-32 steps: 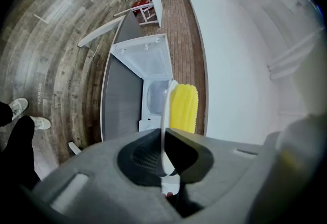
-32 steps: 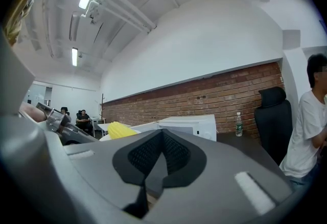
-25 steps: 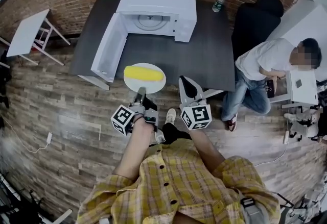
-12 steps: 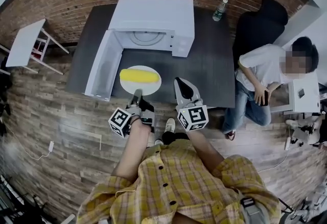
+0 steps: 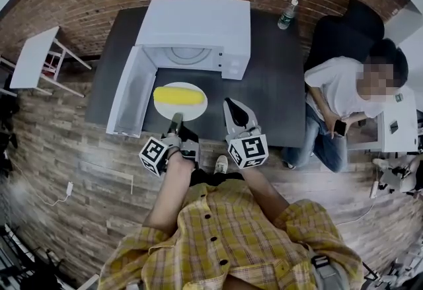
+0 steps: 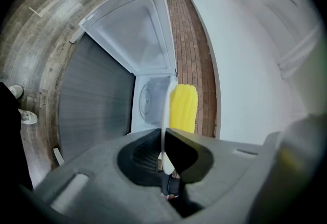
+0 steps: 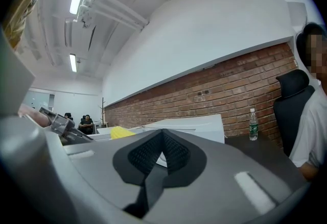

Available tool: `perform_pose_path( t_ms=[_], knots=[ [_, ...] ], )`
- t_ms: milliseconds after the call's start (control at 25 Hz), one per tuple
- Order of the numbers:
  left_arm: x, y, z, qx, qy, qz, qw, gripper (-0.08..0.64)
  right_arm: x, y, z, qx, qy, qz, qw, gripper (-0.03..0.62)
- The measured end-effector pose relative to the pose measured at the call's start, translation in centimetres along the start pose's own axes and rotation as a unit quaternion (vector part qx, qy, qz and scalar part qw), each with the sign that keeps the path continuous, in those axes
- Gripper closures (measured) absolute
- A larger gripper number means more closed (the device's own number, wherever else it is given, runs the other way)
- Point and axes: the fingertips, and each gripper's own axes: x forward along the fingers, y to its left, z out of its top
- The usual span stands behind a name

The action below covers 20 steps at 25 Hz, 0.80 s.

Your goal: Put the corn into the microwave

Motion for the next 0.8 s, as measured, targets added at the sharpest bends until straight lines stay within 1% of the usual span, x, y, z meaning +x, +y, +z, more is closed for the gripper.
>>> perform_pose_path(
  t_ms=[120,320,520,640,800],
  knots=[
    [0.8,-0.1,0.0,-0.004,0.004,-0.003,1.0000,0.546,0.4,-0.2,-0.2,0.000,0.003,-0.002,1.000,0.594],
    [2.3,0.4,0.9,-0.002,0.012,0.009,0.9999,0.546,1.1,-0.3,-0.5,0.002,0.006,-0.002,1.000,0.594],
    [4.9,0.6,2.2,-0.001,0.024,0.013,0.9996,0.545,2.7,-1.0,-1.1,-0.001,0.011,-0.019,1.000,0.594],
    [5.5,1.1,2.9,-0.005,0.029,0.022,0.9993,0.545,3.1,-0.9,-1.8,0.008,0.017,-0.032,0.999,0.594],
    [7.4,0.8,3.9,-0.002,0.036,0.020,0.9992,0.545,4.9,-1.1,-1.9,0.007,0.020,-0.037,0.999,0.594]
  ],
)
